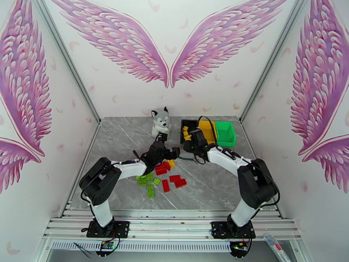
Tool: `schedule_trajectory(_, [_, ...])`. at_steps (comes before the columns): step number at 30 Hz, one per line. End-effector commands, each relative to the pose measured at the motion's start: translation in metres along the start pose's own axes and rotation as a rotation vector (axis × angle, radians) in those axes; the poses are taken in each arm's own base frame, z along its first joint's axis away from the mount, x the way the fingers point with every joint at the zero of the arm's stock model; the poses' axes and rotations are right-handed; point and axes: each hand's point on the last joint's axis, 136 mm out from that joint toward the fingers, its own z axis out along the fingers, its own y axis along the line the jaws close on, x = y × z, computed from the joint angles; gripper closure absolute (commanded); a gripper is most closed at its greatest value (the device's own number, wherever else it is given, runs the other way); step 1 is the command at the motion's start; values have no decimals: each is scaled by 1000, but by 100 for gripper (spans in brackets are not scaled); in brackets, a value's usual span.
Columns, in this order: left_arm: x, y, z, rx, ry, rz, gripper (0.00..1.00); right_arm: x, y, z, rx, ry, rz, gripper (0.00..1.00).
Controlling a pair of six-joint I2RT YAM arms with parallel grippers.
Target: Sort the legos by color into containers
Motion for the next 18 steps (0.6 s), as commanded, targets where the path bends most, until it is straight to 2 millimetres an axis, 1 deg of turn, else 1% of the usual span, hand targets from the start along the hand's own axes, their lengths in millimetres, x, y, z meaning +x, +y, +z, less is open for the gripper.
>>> schedule_trajectory(1, [-13,10,-16,-63,-13,41,1,-26,-6,17,41,-24,8,67])
schedule_trajectory(5, [-5,19,-25,-93,-2,44,1,-48,-12,37,70,-33,27,65])
schedule_trajectory(6, [-2,21,-27,-100,2,45,1,-54,-13,40,72,-36,30,62])
schedule_trajectory(8, [1,25,-31,-114,8,45,1,-59,-16,48,80,-27,34,55])
schedule_trajectory(10, [4,29,-36,-130,11,49,1,-63,-15,51,78,-26,34,45])
schedule_trajectory(12, [5,34,-41,-148,13,52,1,-63,-14,50,71,-29,32,36])
schedule_trajectory(13, [5,36,-44,-155,12,52,1,-62,-12,49,62,-30,33,33])
schedule_trajectory(15, [7,39,-49,-168,12,54,1,-59,-9,45,40,-31,32,30])
schedule_trajectory(18, [8,46,-58,-189,10,56,1,-48,0,36,4,-31,12,30])
